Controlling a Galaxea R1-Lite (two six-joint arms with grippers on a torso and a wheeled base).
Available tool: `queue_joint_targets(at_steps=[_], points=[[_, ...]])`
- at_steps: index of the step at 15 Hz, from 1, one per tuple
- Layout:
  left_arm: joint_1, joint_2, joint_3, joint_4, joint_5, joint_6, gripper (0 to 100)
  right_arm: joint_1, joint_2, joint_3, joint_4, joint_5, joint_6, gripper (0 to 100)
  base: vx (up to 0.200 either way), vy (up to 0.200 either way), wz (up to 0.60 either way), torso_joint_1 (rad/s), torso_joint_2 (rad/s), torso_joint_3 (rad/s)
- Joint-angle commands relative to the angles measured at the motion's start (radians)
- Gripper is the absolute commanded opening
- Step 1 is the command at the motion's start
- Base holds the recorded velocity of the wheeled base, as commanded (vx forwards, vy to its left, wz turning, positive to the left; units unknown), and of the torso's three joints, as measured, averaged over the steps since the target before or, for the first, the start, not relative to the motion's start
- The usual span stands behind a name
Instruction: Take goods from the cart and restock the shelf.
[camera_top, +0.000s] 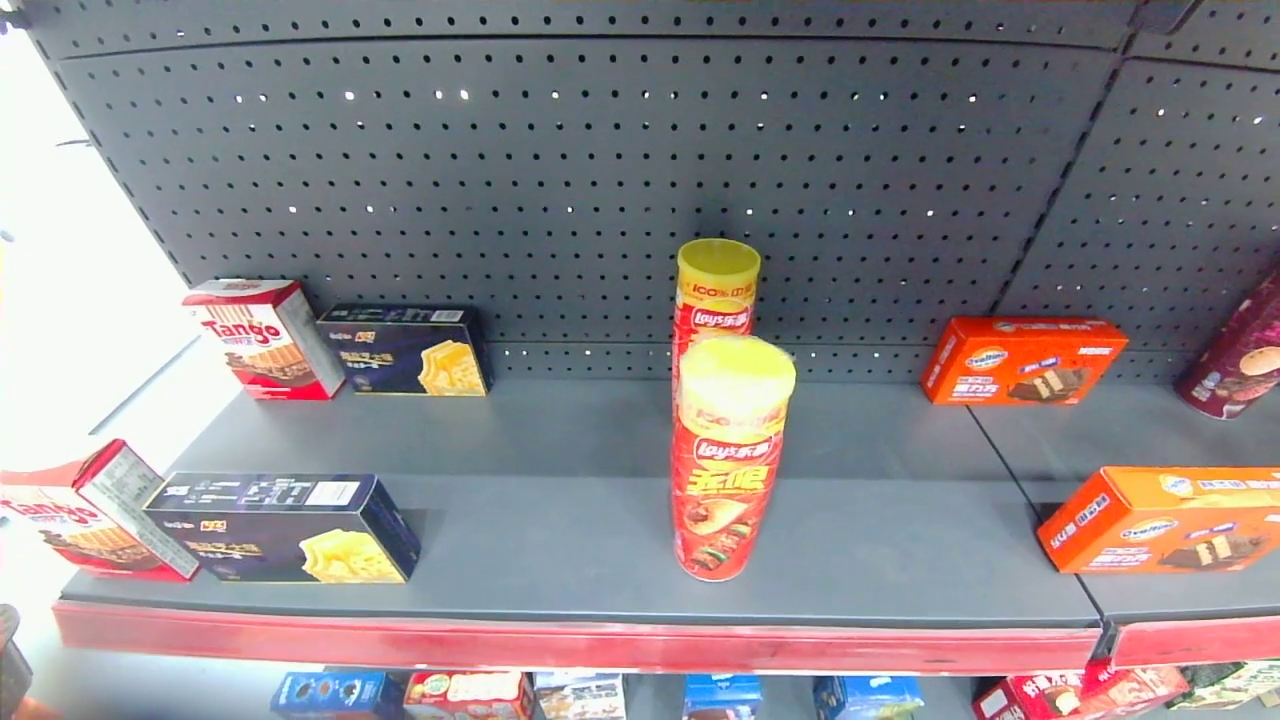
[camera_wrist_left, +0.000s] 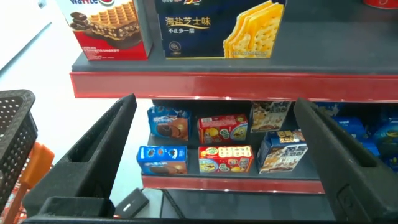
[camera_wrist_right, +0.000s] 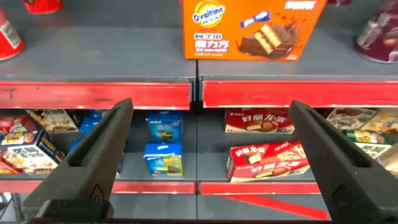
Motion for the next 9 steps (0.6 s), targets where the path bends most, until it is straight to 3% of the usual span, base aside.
queue_joint_targets(at_steps=[1, 2, 9], points=[[0.000, 0.001, 0.001, -0.001, 0.002, -0.001, 100, 0.000, 0.004, 0.000, 0.000, 0.000, 0.000, 100, 0.000, -0.200, 0.00, 0.022, 0.01, -0.002], [0.000, 0.001, 0.001, -0.001, 0.000, -0.004, 100, 0.000, 0.004, 0.000, 0.000, 0.000, 0.000, 100, 0.000, -0.200, 0.00, 0.002, 0.00, 0.002], [0.000, 0.001, 0.001, -0.001, 0.000, -0.001, 100, 0.000, 0.005, 0.000, 0.000, 0.000, 0.000, 100, 0.000, 0.000, 0.00, 0.000, 0.00, 0.000]])
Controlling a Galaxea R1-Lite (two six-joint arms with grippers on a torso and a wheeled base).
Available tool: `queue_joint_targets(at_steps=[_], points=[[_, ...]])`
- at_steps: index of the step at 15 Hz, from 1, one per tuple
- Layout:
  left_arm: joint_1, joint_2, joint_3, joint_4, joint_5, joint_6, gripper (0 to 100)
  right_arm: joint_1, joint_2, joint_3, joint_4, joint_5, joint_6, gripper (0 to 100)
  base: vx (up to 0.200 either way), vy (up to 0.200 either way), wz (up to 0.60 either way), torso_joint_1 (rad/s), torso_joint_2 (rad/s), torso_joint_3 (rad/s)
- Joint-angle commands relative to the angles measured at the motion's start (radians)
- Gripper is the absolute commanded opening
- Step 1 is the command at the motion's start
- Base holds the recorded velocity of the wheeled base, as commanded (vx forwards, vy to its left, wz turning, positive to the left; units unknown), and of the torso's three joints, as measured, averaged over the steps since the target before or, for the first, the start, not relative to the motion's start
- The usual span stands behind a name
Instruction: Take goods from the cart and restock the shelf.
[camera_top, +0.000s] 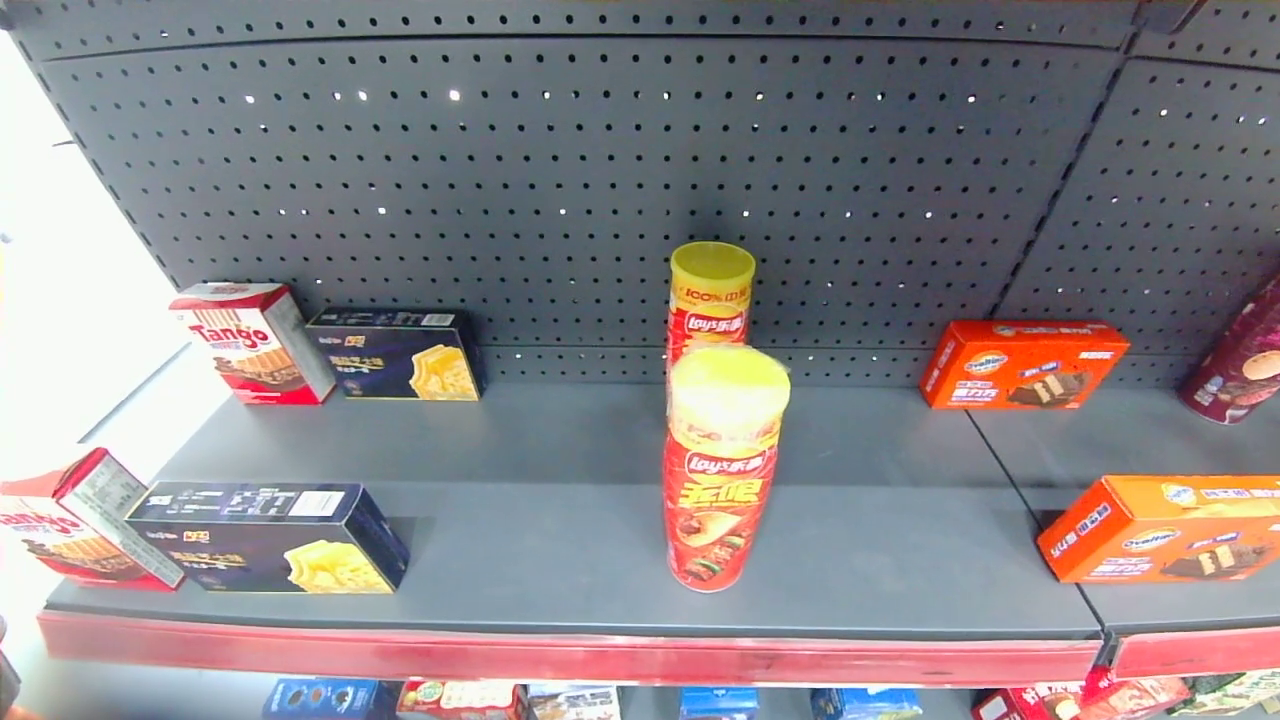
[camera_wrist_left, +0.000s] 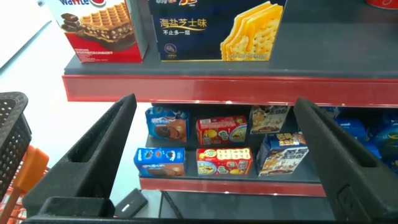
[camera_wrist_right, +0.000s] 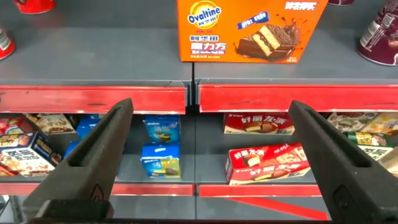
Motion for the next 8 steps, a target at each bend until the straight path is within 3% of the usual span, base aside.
queue_joint_targets(at_steps=[1, 8], points=[[0.000, 0.001, 0.000, 0.000, -0.002, 0.003, 100, 0.000, 0.005, 0.000, 0.000, 0.000, 0.000, 100, 0.000, 0.000, 0.00, 0.000, 0.00, 0.000], [0.000, 0.001, 0.000, 0.000, 0.001, 0.003, 100, 0.000, 0.005, 0.000, 0.000, 0.002, 0.000, 100, 0.000, 0.000, 0.00, 0.000, 0.00, 0.000]])
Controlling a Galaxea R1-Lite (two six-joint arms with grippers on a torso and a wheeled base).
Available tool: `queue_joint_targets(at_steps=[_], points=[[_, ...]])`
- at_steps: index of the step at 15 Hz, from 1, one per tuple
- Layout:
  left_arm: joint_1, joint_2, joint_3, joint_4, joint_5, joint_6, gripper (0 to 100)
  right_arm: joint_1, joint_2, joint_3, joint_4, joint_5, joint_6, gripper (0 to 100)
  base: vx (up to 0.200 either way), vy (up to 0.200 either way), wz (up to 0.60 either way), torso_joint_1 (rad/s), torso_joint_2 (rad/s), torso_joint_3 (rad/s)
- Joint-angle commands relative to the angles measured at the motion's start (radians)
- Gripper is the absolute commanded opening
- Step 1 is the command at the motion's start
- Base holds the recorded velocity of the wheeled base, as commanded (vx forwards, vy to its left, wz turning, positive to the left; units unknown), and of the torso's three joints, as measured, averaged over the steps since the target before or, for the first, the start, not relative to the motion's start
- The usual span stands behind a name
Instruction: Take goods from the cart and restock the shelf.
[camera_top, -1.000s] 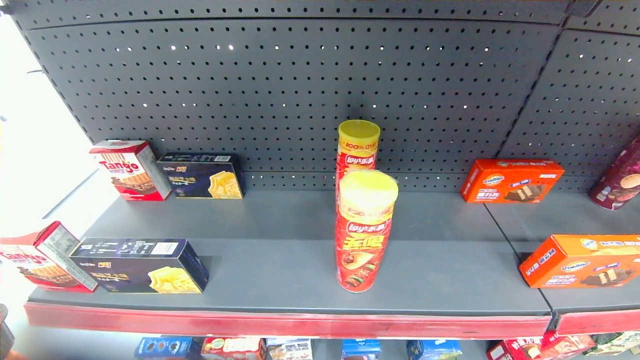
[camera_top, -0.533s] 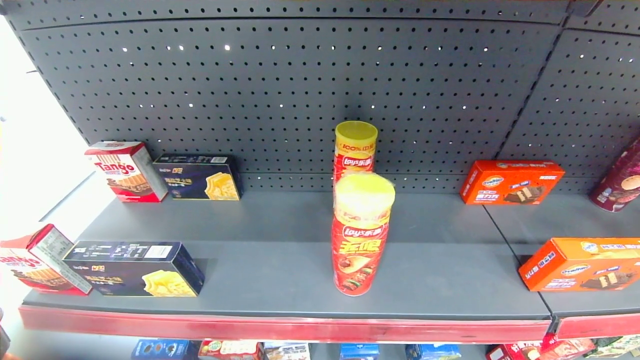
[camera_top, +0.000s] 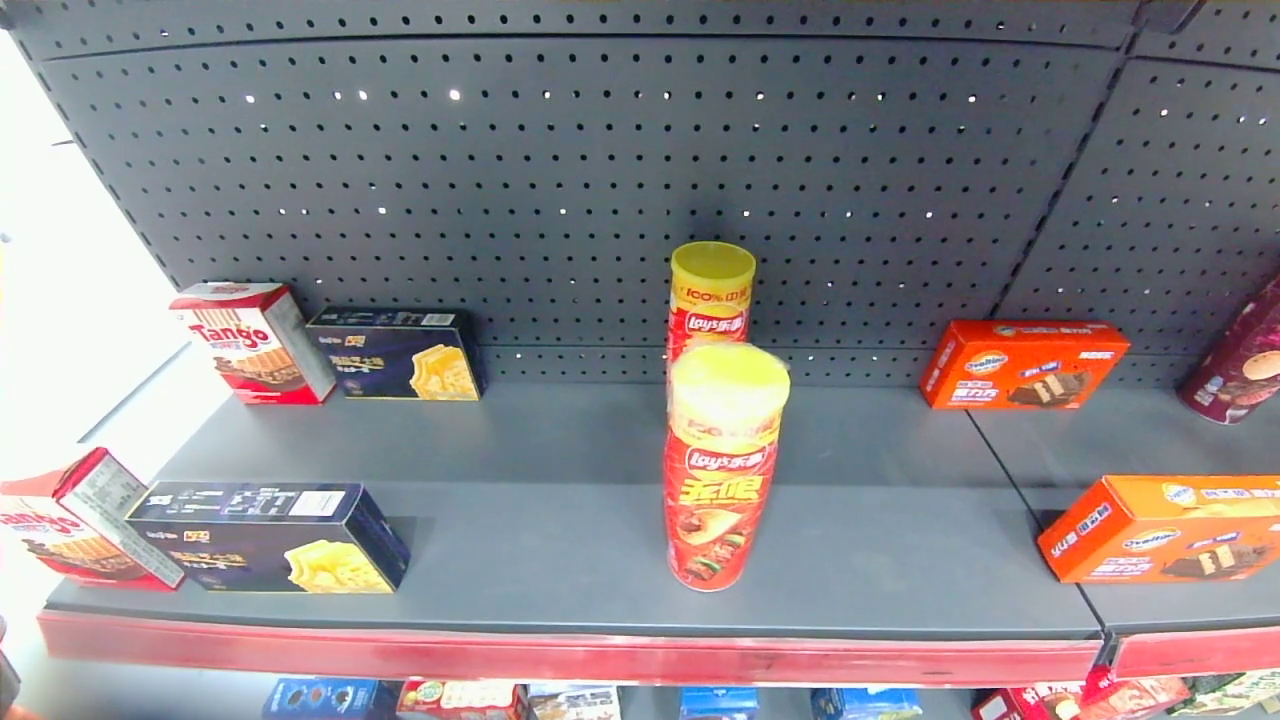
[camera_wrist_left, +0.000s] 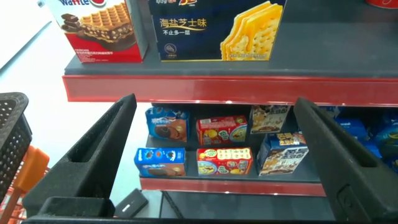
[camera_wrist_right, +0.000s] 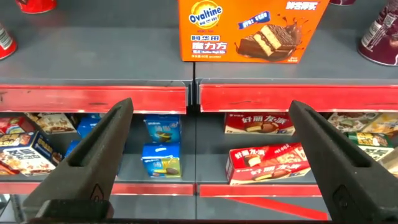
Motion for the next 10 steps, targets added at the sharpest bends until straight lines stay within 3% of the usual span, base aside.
queue_joint_targets(at_steps=[1, 9, 10], points=[[0.000, 0.001, 0.000, 0.000, 0.001, -0.001, 100, 0.000, 0.004, 0.000, -0.001, 0.001, 0.000, 100, 0.000, -0.200, 0.00, 0.007, 0.01, 0.007], [0.000, 0.001, 0.000, -0.002, 0.002, -0.005, 100, 0.000, 0.004, 0.000, -0.001, 0.000, 0.000, 100, 0.000, 0.000, 0.00, 0.000, 0.00, 0.000], [0.000, 0.001, 0.000, 0.000, 0.002, -0.005, 100, 0.000, 0.004, 0.000, -0.001, 0.001, 0.000, 100, -0.200, 0.000, 0.00, 0.007, 0.00, 0.002]])
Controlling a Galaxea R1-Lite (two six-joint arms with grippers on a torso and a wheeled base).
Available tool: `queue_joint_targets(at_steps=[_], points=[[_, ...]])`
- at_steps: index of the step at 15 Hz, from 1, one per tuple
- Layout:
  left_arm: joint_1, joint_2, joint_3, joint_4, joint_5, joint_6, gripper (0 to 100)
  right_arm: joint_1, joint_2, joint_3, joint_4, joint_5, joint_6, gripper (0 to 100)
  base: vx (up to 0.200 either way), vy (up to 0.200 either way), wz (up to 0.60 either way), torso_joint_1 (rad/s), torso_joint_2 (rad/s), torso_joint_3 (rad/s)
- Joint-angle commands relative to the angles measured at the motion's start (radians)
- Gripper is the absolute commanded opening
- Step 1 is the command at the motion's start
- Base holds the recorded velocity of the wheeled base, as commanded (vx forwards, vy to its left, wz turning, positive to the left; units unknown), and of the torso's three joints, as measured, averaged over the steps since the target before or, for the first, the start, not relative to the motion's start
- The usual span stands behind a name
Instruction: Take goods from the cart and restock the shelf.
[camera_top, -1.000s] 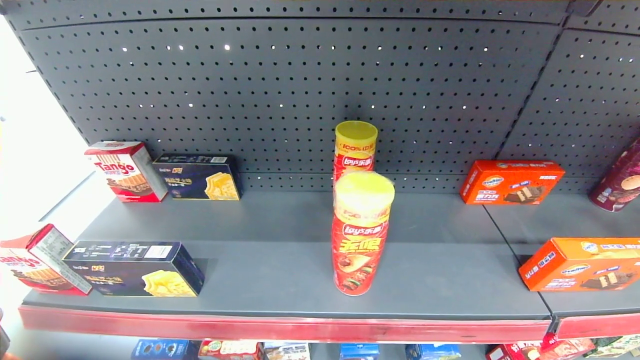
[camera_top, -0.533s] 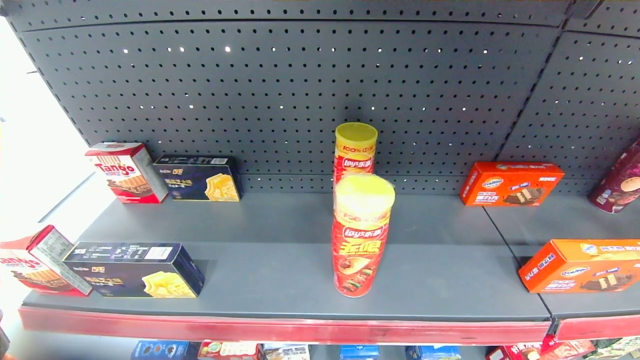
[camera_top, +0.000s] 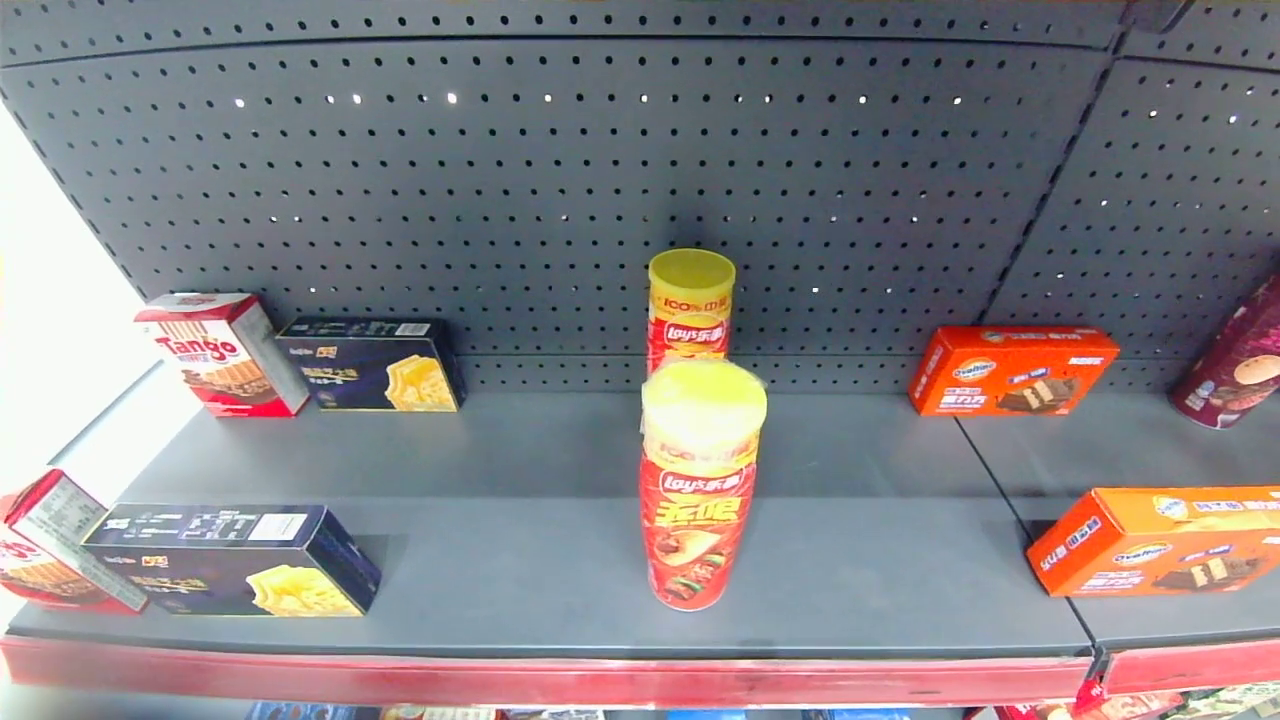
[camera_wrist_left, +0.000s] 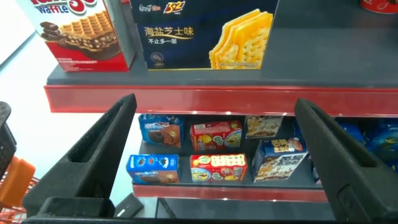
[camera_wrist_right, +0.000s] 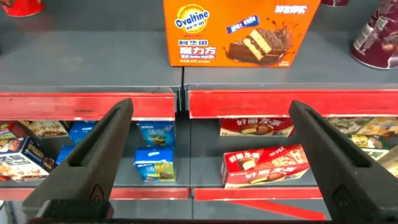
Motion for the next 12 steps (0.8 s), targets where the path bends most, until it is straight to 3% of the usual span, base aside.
queue_joint_targets(at_steps=[1, 6, 9, 12], points=[[0.000, 0.000, 0.000, 0.001, -0.001, -0.001, 100, 0.000, 0.003, 0.000, 0.000, -0.001, 0.000, 100, 0.000, 0.000, 0.00, 0.000, 0.00, 0.000], [0.000, 0.000, 0.000, 0.001, -0.004, 0.002, 100, 0.000, 0.003, 0.000, 0.000, -0.001, 0.000, 100, 0.000, 0.000, 0.00, 0.000, 0.00, 0.000], [0.000, 0.000, 0.000, 0.001, -0.001, 0.001, 100, 0.000, 0.003, 0.000, 0.000, -0.001, 0.000, 100, -0.200, 0.000, 0.00, 0.012, 0.00, -0.001], [0.000, 0.000, 0.000, 0.001, -0.003, 0.001, 100, 0.000, 0.003, 0.000, 0.000, 0.001, 0.000, 100, 0.000, 0.000, 0.00, 0.000, 0.00, 0.000]])
